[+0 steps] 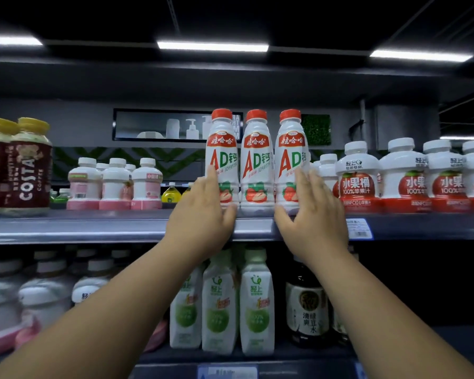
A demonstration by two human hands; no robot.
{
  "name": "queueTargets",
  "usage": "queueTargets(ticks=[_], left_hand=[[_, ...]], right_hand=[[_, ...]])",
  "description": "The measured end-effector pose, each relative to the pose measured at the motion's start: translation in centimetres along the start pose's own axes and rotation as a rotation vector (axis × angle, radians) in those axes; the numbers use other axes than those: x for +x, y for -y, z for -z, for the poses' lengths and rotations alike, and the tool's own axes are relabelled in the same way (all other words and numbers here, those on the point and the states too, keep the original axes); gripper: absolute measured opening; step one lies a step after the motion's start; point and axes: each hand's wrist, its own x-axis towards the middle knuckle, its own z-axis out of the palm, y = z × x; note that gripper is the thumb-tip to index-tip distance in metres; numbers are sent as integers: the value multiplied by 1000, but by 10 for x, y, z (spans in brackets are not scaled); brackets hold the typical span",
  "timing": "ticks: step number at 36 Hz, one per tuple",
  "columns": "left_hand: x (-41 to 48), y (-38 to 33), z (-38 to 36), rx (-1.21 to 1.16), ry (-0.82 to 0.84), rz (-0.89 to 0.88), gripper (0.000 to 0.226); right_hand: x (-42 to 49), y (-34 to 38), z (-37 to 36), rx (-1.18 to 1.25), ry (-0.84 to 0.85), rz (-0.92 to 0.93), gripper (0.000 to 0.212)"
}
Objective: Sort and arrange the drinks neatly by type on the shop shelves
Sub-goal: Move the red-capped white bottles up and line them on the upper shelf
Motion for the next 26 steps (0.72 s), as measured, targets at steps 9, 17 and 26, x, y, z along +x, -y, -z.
queueTargets(ticks=[9, 17, 26], left_hand=[[-45, 35, 45, 210, 89, -200, 52], [-106, 138, 141, 359, 251, 11, 43], [-210, 275, 296, 545, 420, 336, 39]], right_hand=[[-48, 64, -5, 124, 138, 76, 71], [-93, 195, -27, 307, 343, 239, 67], [-161, 387, -71, 468, 590, 382, 50]])
